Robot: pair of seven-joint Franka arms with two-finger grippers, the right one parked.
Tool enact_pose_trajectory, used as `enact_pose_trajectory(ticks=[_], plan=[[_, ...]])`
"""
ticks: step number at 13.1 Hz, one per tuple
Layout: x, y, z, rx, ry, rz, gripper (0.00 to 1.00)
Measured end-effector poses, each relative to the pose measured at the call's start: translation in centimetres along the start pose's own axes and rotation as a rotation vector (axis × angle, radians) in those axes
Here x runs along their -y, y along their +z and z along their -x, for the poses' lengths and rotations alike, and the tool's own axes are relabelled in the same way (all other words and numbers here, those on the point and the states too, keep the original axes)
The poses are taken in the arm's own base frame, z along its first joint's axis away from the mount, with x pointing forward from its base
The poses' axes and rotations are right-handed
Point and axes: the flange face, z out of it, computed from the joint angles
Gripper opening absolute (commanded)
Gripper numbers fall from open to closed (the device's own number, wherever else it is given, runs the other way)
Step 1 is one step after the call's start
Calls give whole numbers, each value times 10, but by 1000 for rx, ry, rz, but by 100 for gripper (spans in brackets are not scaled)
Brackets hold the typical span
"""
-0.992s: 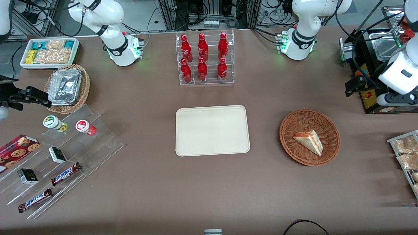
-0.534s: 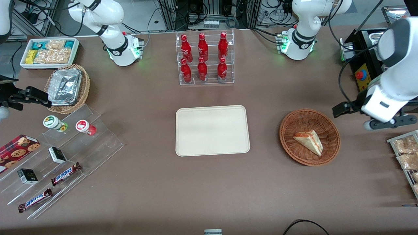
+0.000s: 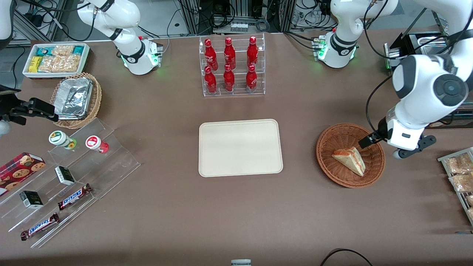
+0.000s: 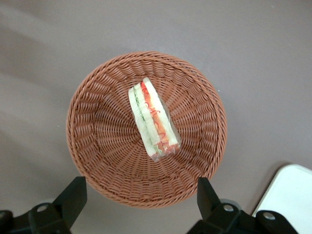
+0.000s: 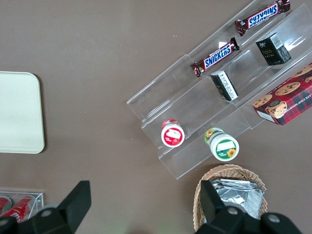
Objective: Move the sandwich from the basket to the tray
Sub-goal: 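Move the left gripper over the wicker basket toward the sandwich, then lower the open left gripper around the wrapped sandwich wedge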
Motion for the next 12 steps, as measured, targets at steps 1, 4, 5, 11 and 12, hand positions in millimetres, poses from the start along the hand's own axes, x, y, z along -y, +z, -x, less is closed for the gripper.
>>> enact_pose_trajectory(ticks=[1, 4, 5, 11, 12], plan=[[0, 11, 4, -3, -29, 2, 100], [-1, 43, 20, -14, -80, 12, 100], [0, 53, 23, -23, -105, 20, 100], [0, 89, 19, -45, -148, 42, 100], [0, 96, 17, -50, -150, 47, 100]])
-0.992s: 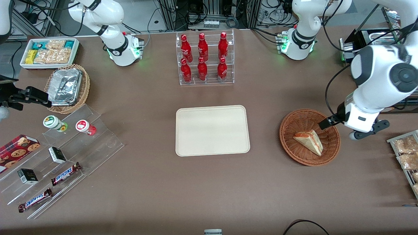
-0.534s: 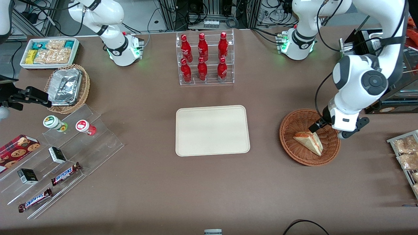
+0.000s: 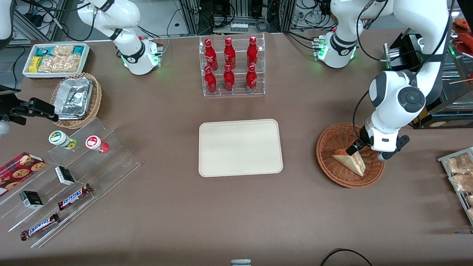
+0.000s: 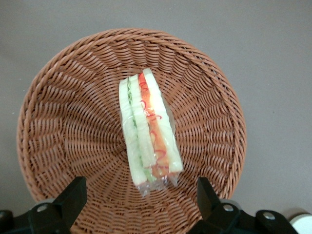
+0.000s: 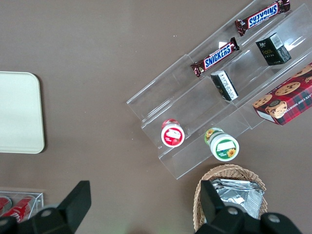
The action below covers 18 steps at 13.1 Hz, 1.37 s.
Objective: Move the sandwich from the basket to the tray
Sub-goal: 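Lower the open left gripper around the wrapped sandwich wedge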
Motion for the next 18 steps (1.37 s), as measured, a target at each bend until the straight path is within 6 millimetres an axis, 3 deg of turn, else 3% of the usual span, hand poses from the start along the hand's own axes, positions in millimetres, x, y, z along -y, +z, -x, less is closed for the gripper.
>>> enact_pose_trajectory(ticks=[4, 13, 14, 16, 17, 18], plan=[[1, 25, -3, 0, -8, 1, 100], [5, 47, -10, -13, -25, 13, 99], [5, 50, -10, -11, -25, 11, 88], [5, 51, -10, -10, -28, 10, 32], [4, 51, -11, -10, -29, 11, 10], [4, 50, -11, -12, -29, 12, 0]])
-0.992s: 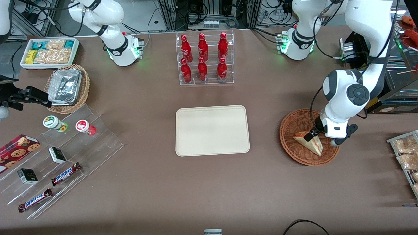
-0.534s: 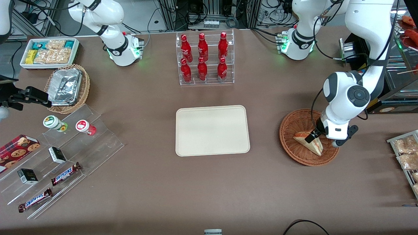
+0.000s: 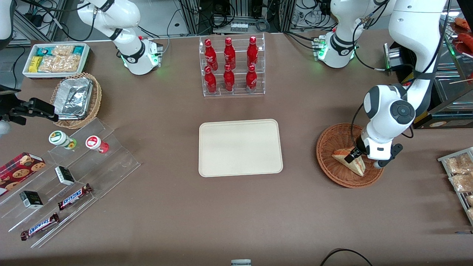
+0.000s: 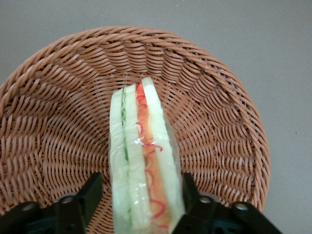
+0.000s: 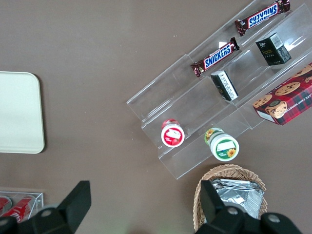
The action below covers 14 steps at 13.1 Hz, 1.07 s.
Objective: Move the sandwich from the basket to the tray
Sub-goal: 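Lower the open left gripper around the wrapped sandwich wedge, then close the left gripper on the sandwich and lift it, then carry the sandwich with the left gripper over the cream tray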
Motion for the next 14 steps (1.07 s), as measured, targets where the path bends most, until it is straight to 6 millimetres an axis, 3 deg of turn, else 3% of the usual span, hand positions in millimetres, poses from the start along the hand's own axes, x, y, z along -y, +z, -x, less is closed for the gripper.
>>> enact_pose_trajectory(ticks=[7, 9, 11, 14], plan=[[-15, -20, -10, 5, 7, -4, 0], [-28, -46, -18, 46, 23, -51, 0], [-51, -86, -21, 60, 63, -91, 0], [-99, -141, -1, 61, 142, -103, 0]])
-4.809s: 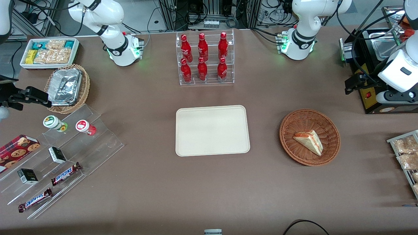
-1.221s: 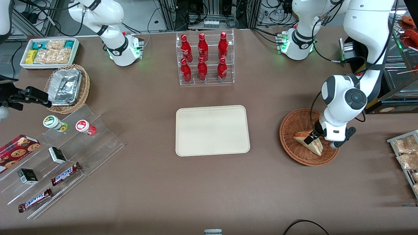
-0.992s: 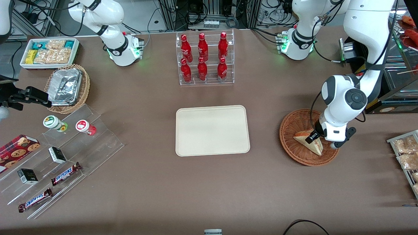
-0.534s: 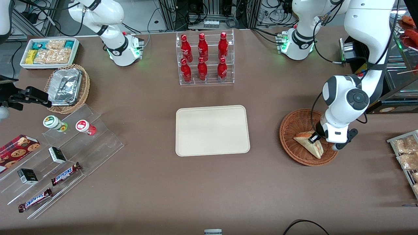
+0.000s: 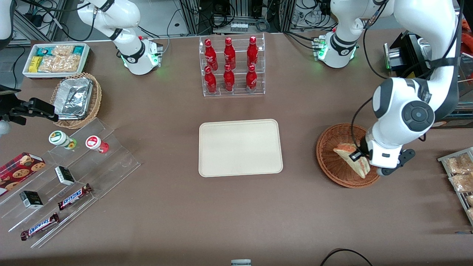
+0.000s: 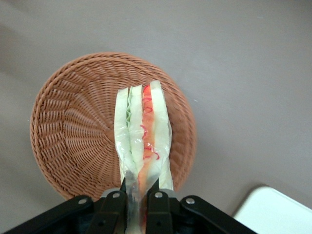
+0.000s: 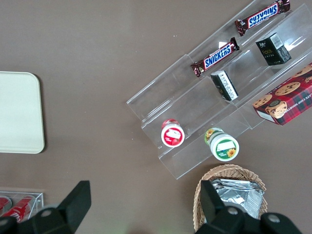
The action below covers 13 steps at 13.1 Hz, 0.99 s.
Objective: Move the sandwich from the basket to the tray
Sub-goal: 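Carry the sandwich with the left gripper over the cream tray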
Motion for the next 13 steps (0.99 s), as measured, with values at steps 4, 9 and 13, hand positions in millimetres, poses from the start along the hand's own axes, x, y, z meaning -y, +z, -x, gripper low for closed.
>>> enact_pose_trajectory(ticks=[4, 9, 13], plan=[[-64, -46, 48, -34, 121, 29, 0], [-147, -62, 134, -30, 282, 66, 0], [-209, -40, 206, -5, 411, 64, 0]])
